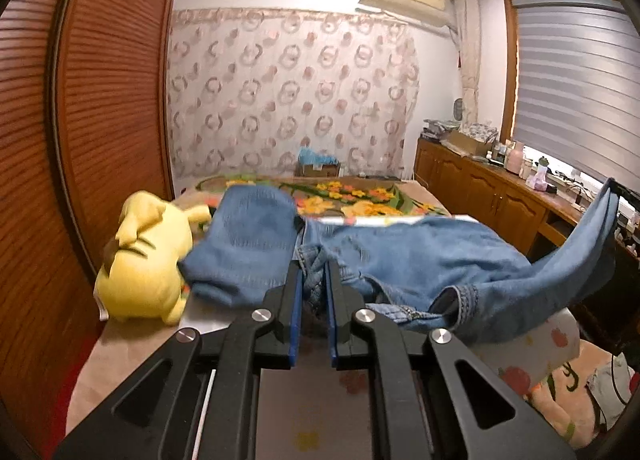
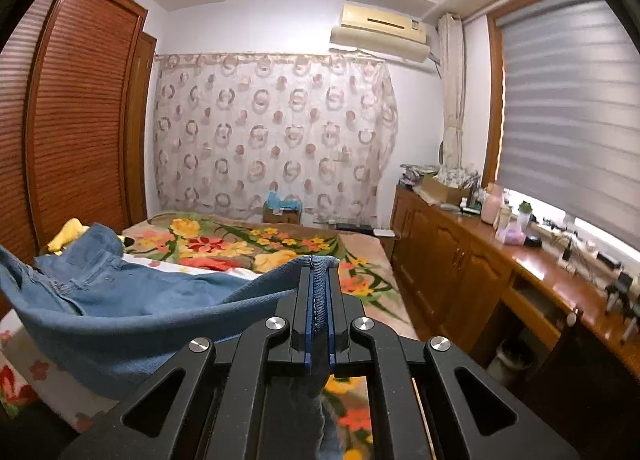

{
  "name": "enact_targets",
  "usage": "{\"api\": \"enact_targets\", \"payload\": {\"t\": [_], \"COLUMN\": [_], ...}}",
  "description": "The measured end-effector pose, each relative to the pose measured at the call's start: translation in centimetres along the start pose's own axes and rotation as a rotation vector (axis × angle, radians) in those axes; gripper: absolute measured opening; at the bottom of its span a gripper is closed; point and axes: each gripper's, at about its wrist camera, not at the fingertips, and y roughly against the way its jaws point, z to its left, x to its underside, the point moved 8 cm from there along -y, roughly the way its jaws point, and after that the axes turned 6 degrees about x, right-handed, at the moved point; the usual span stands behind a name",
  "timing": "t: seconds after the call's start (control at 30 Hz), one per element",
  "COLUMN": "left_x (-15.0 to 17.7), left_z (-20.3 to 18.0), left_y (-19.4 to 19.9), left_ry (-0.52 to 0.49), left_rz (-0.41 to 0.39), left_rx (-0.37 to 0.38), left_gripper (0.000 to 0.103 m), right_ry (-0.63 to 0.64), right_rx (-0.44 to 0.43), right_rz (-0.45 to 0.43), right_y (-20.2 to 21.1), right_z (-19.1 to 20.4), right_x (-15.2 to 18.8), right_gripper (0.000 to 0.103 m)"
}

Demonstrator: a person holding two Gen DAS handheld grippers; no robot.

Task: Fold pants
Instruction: 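Lift the jeans with both tools, fold them over, lay down and open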

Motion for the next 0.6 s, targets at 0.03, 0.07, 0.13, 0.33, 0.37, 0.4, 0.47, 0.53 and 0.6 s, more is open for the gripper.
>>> {"api": "enact_targets", "payload": {"t": [0.03, 0.07, 0.13, 0.33, 0.37, 0.4, 0.47, 0.53, 0.6], "left_x": [-0.6, -1.0, -1.8, -1.3, -1.2, -1.3, -1.9, -3.0, -4.2], "left_z": [0.0, -0.1, -0.3, 0.4, 0.6, 0.6, 0.7, 0.8, 0.8], "left_y": [-0.6, -1.2, -2.8, -8.2, -9.0, -9.5, -10.7, -12.1, -13.5], "left_ry": [-0.01, -0.019, -0.044, -0.04, -0.038, -0.036, -0.033, -0.024, -0.024], "left_rz": [-0.004, -0.007, -0.004, 0.055, 0.058, 0.061, 0.07, 0.068, 0.064], "left_rx": [-0.004, -0.008, -0.015, -0.008, -0.015, -0.021, -0.027, -0.03, -0.034], "left_gripper": [0.011, 0.011, 0.011, 0.011, 0.011, 0.011, 0.011, 0.011, 0.011], "right_ry": [0.009, 0.02, 0.033, 0.018, 0.015, 0.013, 0.013, -0.006, -0.014], "right_rx": [0.005, 0.013, 0.022, 0.024, 0.023, 0.025, 0.031, 0.036, 0.041], "right_rz": [0.004, 0.011, 0.029, 0.127, 0.137, 0.144, 0.147, 0.14, 0.127], "right_y": [-0.8, -1.9, -3.7, -9.1, -9.6, -10.2, -11.0, -11.5, -11.8], "right_z": [0.3, 0.7, 1.0, 2.3, 2.4, 2.5, 2.5, 2.3, 2.0], "right_x": [0.1, 0.4, 1.1, 4.5, 5.1, 5.5, 5.4, 4.7, 3.6], "right_gripper": [0.005, 0.005, 0.005, 0.005, 0.005, 0.005, 0.005, 0.005, 0.005]}}
